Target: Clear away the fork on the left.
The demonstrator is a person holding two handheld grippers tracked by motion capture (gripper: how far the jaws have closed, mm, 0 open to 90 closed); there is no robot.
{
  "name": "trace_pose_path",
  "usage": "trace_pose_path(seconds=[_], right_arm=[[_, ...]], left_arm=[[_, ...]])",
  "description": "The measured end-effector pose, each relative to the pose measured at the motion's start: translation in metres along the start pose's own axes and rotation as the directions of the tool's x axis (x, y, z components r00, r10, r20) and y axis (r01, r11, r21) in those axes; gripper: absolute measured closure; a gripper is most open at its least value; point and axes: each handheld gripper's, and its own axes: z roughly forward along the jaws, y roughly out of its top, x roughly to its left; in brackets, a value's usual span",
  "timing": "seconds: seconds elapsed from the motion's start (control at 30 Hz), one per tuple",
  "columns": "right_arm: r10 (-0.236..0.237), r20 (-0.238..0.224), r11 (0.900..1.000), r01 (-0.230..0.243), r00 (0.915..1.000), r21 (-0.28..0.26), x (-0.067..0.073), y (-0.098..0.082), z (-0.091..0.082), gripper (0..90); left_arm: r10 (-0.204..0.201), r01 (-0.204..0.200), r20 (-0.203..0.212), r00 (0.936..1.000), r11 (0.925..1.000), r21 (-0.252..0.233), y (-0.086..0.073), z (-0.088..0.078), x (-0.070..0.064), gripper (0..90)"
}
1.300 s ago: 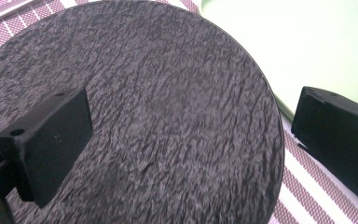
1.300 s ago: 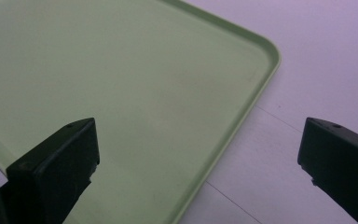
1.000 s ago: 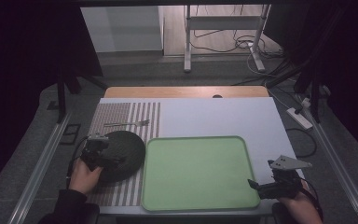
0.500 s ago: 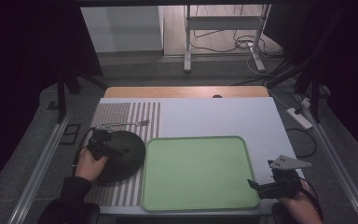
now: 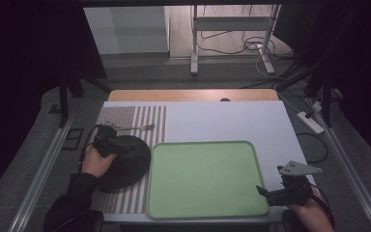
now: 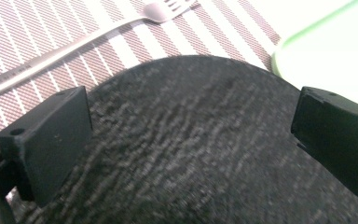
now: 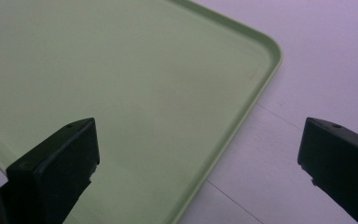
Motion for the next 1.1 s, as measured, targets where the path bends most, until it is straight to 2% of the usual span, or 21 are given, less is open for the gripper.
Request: trace_pose_path(seconds=[0.27,0.43,0.5,0.8,1.0,1.1], right_arm=[[-0.002,-0.001,1.000,0.002,1.0000,0.003,0.000,0.000,0.000,0.0],[-0.004,-0.002,1.000,0.004,1.0000,0.003,0.000,0.000,0.000,0.0],[-0.006,-0.002,1.000,0.006,1.0000,0.004,0.000,0.000,0.000,0.0],[-0.010,-0.003,1.000,0.010,0.9999,0.009,0.000,0.000,0.001,0.0],[-0.014,-0.003,1.000,0.014,0.9999,0.012,0.000,0.000,0.001,0.0],[-0.014,-0.005,1.000,0.014,0.9999,0.012,0.000,0.000,0.001,0.0]], left_arm=[[-0.010,0.010,0.005,0.9999,0.9999,0.006,0.011,0.009,0.013,0.0],[-0.014,0.014,-0.006,0.9999,0.9998,0.014,0.019,0.016,0.021,0.0],[-0.014,0.015,-0.026,0.9996,0.9998,0.013,0.022,0.020,0.024,0.0],[-0.019,0.020,-0.023,0.9995,0.9985,0.051,0.035,0.038,0.037,0.0],[0.002,0.001,-0.034,0.9994,0.9964,0.085,0.044,0.050,0.043,0.0],[0.001,0.002,-0.032,0.9995,0.9963,0.086,0.046,0.053,0.046,0.0]])
